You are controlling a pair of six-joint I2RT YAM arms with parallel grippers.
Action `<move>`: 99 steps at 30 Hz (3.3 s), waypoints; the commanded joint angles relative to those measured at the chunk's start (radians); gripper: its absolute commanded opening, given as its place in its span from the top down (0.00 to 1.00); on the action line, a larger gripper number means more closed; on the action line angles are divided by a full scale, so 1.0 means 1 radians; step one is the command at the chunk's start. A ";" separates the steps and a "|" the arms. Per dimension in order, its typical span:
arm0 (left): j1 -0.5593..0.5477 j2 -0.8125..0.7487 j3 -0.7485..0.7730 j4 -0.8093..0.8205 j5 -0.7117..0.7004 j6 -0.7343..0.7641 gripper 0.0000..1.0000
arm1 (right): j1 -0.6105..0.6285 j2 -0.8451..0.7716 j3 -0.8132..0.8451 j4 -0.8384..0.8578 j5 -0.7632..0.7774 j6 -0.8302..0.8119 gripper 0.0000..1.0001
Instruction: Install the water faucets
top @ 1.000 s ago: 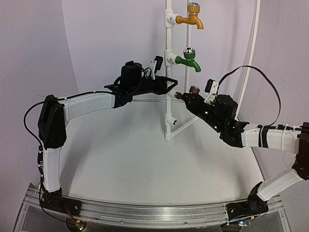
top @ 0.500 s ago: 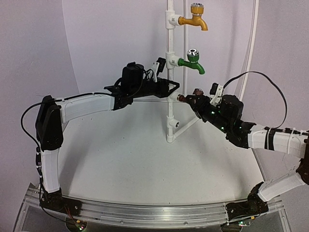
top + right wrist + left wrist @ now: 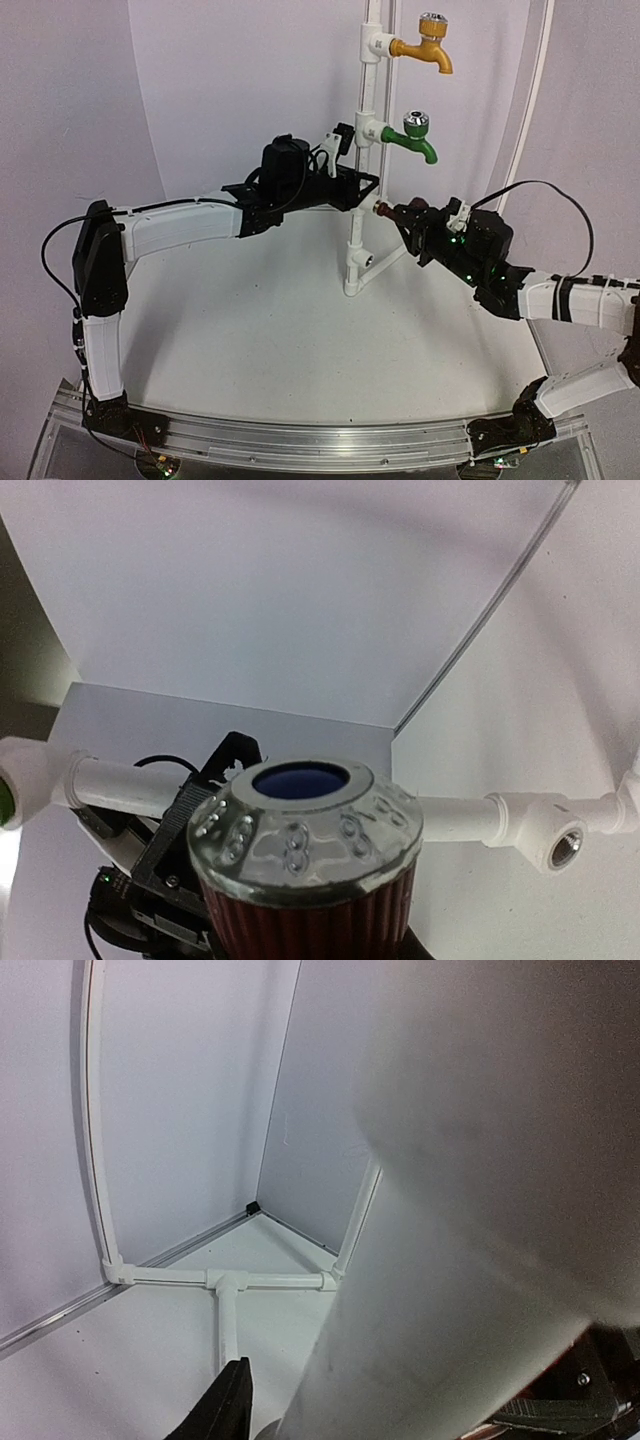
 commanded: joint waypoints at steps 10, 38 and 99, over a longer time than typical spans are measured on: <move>-0.075 0.003 -0.137 -0.176 0.243 0.270 1.00 | 0.008 -0.018 0.060 0.036 -0.287 0.676 1.00; 0.027 -0.007 -0.011 -0.285 0.019 0.011 1.00 | -0.049 -0.223 -0.045 -0.225 -0.202 0.604 0.02; 0.044 -0.026 -0.020 -0.340 0.147 0.099 1.00 | -0.073 -0.067 0.150 -0.333 -0.324 -1.824 1.00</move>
